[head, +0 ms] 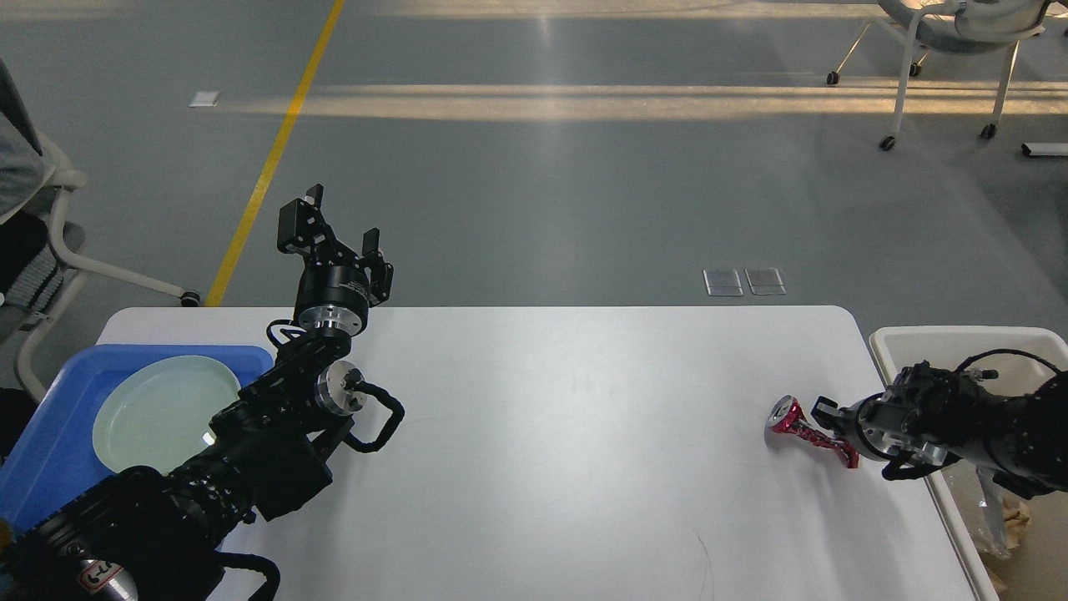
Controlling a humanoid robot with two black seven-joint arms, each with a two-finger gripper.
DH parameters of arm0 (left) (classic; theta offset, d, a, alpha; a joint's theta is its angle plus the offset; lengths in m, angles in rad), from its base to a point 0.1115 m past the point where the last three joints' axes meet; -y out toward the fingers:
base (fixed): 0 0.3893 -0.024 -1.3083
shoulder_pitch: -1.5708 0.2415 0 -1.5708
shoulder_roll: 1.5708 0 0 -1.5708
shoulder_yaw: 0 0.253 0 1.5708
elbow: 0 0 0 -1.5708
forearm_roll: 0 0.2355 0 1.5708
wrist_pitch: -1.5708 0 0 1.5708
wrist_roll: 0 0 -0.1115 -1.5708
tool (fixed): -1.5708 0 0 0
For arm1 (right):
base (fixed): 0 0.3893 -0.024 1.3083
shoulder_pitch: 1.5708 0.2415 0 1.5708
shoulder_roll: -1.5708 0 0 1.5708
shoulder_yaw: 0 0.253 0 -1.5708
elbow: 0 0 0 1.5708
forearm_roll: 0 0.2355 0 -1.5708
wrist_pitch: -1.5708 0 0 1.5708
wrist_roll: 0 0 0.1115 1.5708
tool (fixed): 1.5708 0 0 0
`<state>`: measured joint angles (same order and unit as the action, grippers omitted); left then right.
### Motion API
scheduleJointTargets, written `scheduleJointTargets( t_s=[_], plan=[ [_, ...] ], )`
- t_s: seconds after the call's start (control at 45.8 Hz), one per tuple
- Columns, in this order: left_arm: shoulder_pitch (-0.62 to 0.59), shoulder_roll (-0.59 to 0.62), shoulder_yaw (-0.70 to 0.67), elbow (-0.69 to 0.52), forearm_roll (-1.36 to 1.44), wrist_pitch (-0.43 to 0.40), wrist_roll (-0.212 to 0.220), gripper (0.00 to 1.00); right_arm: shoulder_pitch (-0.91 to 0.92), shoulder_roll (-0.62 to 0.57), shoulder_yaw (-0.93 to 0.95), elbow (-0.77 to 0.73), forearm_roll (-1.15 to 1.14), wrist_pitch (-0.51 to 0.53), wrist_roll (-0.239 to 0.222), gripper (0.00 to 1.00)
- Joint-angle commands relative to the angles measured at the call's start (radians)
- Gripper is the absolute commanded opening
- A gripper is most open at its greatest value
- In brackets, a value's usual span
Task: Tidy desktop
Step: 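Lift the red can high with the right gripper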
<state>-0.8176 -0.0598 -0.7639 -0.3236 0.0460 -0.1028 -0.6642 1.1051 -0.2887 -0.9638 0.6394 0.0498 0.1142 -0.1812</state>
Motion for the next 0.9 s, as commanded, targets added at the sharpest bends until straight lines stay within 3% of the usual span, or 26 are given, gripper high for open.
scheduleJointTargets(
  t_s=[0.0,0.262,0.481,0.874],
  plan=[
    [0.000,0.000,0.000,0.000,0.000,0.000,0.000,0.99,0.133,-0.064,-0.003,0.068,-0.001,0.108,0.005,0.00],
    [0.000,0.000,0.000,0.000,0.000,0.000,0.000,0.99,0.499,-0.204,-0.001,0.197,-0.027,0.445,0.037,0.00],
    [0.000,0.000,0.000,0.000,0.000,0.000,0.000,0.99,0.846,-0.286,0.020,0.266,-0.033,0.827,0.046,0.00],
    [0.000,0.000,0.000,0.000,0.000,0.000,0.000,0.99,1.246,-0.375,0.100,0.335,-0.031,0.846,0.046,0.00]
  ],
)
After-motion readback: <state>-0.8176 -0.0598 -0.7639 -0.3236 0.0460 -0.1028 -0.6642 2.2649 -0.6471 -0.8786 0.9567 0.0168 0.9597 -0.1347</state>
